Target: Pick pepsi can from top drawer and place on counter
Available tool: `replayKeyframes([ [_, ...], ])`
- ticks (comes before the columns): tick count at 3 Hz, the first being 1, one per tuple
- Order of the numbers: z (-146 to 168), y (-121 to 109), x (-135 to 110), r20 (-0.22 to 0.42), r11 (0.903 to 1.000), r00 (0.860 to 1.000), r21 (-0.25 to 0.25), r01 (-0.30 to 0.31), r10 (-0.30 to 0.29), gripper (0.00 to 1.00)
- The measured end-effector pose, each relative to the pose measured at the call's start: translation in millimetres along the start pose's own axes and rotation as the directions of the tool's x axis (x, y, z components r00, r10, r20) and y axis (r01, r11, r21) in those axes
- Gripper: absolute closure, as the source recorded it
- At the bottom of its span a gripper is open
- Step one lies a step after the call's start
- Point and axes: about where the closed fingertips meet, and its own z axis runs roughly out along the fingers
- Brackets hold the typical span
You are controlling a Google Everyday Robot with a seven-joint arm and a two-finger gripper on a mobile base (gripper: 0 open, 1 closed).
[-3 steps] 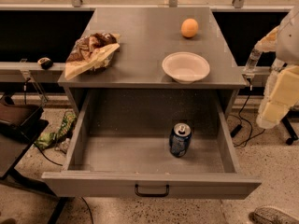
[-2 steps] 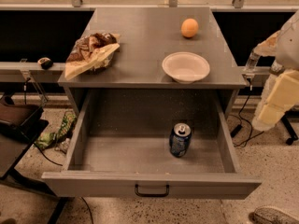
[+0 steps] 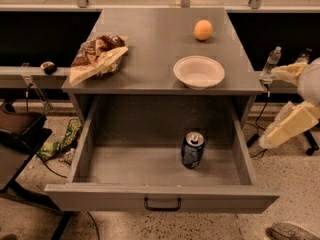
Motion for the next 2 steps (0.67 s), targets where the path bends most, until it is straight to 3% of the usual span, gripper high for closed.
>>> replayKeyframes([
  [1, 25.7, -8.7, 2.8, 0.202, 0.9987, 0.979, 0.050, -0.007, -0.004, 0.00],
  [2, 43.8, -9.1, -2.0, 0.379, 0.9972, 0.925, 0.074, -0.012, -0.017, 0.00],
])
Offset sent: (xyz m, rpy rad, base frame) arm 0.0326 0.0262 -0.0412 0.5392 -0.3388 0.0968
